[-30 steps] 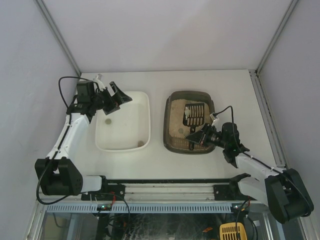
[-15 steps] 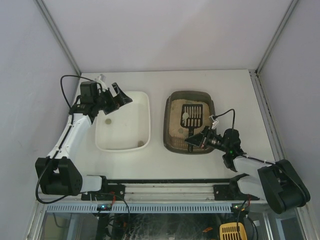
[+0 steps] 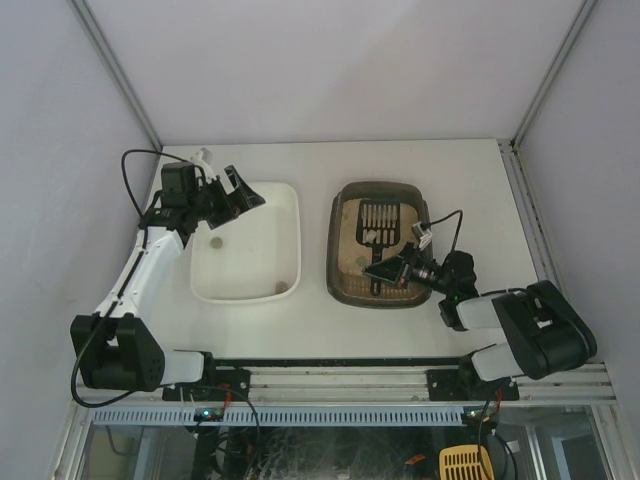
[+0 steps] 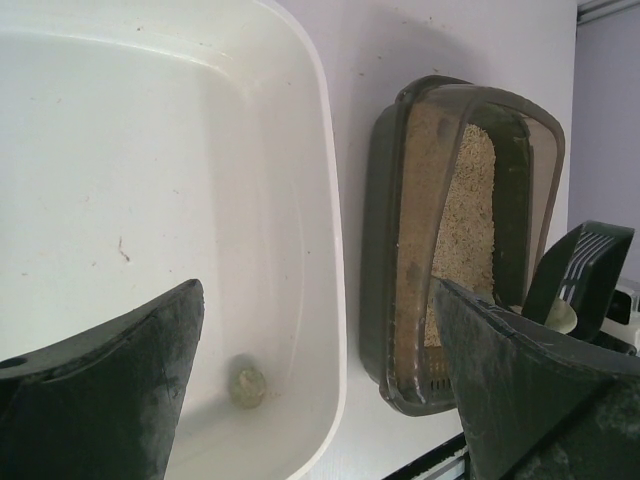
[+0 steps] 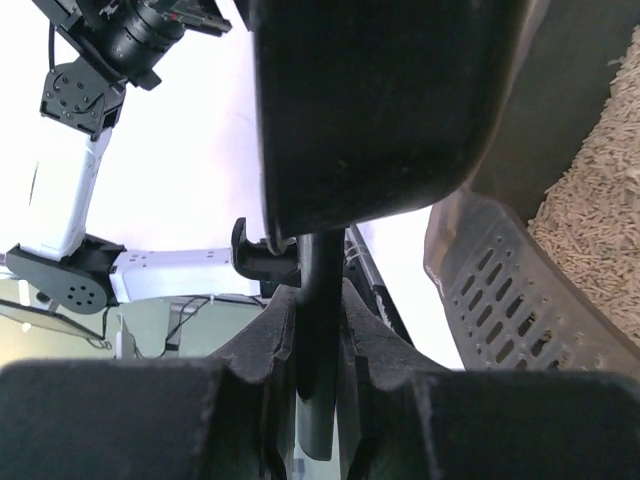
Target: Clean the litter box
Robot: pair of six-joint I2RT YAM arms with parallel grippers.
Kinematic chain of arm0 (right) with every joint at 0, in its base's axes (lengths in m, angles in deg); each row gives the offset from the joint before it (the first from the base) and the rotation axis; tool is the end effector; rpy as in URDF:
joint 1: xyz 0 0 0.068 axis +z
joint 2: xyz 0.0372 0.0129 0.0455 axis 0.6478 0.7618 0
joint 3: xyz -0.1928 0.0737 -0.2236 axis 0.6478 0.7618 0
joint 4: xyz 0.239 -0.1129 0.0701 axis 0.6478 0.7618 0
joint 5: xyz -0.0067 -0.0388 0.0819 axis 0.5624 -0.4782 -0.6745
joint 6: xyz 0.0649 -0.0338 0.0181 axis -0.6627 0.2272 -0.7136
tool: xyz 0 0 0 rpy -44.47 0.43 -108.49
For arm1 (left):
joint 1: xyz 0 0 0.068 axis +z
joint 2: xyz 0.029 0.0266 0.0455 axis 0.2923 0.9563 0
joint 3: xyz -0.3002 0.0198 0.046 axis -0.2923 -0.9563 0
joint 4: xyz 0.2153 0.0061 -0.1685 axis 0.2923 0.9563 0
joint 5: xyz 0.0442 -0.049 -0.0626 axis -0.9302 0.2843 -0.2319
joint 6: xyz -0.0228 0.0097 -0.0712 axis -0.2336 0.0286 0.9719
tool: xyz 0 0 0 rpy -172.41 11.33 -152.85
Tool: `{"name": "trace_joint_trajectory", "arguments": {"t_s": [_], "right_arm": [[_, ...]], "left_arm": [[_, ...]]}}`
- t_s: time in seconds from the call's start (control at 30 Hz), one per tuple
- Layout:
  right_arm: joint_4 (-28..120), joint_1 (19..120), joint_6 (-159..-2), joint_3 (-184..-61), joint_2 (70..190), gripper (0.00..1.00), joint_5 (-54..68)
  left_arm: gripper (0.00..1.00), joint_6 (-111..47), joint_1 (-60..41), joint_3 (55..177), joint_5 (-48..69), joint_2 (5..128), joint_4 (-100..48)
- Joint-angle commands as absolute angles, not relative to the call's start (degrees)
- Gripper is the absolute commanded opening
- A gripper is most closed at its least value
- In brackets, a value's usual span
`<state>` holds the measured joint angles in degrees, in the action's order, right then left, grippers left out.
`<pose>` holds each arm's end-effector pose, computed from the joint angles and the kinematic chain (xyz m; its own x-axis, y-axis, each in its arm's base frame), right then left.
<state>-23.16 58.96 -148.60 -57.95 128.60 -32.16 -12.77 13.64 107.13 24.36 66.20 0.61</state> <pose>0.2076 0.1190 0.1877 -0.8787 0.3990 -0.2621 -0.2391 0.1073 0.9650 0.3138 -0.0423 0.3278 -0.6895 -0.4288 -0.5837 0.0089 0.8009 -0.5987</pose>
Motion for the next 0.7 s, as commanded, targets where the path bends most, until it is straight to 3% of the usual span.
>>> {"name": "trace_joint_trajectory", "arguments": {"t_s": [0.0,0.17,0.33,0.5,0.67], "right_arm": [[-28.08,61.68,-148.93,-61.63,130.54,0.0,-32.5],[-35.04,58.99,-153.73,-60.61,133.89,0.0,-31.52],[-20.59,65.63,-145.18,-64.34,131.02,0.0,-30.44],[-31.66,59.15,-152.75,-60.92,132.69,0.0,-30.53],[-12.6,64.43,-143.19,-65.22,129.33,0.0,-28.45]], "left_arm": [[1.0,-14.23,13.24,105.59,24.55,65.42,-1.32],[1.0,-14.32,13.28,105.58,24.76,65.24,-1.34],[1.0,-14.09,13.25,105.59,25.28,65.61,-1.3],[1.0,-14.35,13.29,105.59,25.24,65.49,-1.34],[1.0,-14.34,13.35,105.48,25.63,66.03,-1.43]]}}
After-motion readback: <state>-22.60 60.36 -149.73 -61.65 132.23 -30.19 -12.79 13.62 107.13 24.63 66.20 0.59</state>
